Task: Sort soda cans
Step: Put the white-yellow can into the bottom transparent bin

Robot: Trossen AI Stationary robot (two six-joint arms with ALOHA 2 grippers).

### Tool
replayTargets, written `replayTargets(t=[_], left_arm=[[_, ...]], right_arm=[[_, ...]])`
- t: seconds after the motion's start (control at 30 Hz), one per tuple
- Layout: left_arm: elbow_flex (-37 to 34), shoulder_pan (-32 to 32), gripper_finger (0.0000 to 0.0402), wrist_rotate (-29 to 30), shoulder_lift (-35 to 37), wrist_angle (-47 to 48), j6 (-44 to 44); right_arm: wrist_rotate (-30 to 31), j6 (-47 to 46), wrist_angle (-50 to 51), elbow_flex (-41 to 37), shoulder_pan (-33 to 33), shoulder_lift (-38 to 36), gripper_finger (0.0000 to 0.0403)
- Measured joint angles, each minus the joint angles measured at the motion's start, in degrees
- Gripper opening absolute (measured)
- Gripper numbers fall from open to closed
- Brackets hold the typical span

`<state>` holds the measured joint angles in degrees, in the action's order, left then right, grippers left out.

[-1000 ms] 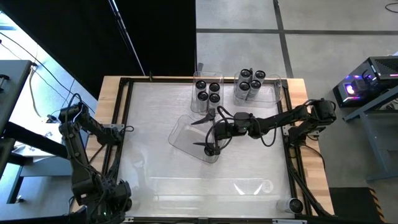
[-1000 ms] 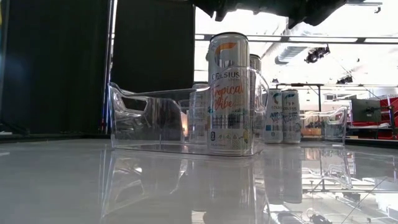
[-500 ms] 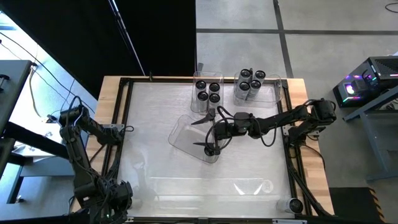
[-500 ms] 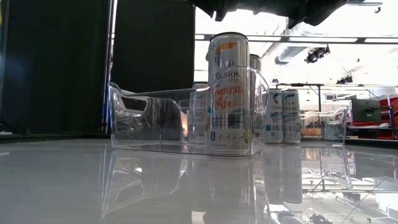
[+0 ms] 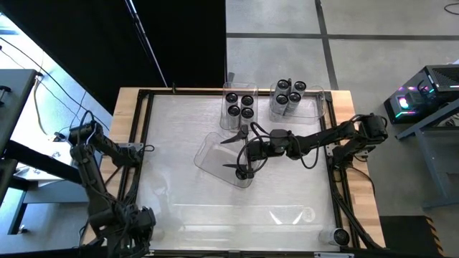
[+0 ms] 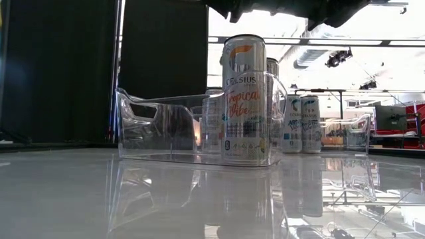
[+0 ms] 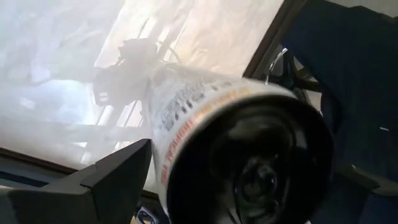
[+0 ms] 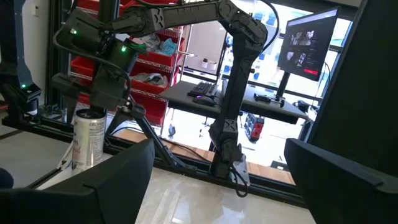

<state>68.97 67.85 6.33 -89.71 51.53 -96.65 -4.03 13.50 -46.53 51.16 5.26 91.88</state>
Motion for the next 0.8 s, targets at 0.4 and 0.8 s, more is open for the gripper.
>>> replayTargets(t=[0.4, 0.8], left_arm=[[0.0, -0.9, 0.0351, -2.0, 0.1, 2.6, -0.7], [0.0, -1.5, 0.0302, -0.8, 0.7, 2.5, -1.3]], right_arm=[[0.0, -0.6, 0.4, 0.0, 0.0, 0.0, 0.0355], [0.0, -0.6, 0.7, 0.0, 0.0, 0.0, 0.0355]])
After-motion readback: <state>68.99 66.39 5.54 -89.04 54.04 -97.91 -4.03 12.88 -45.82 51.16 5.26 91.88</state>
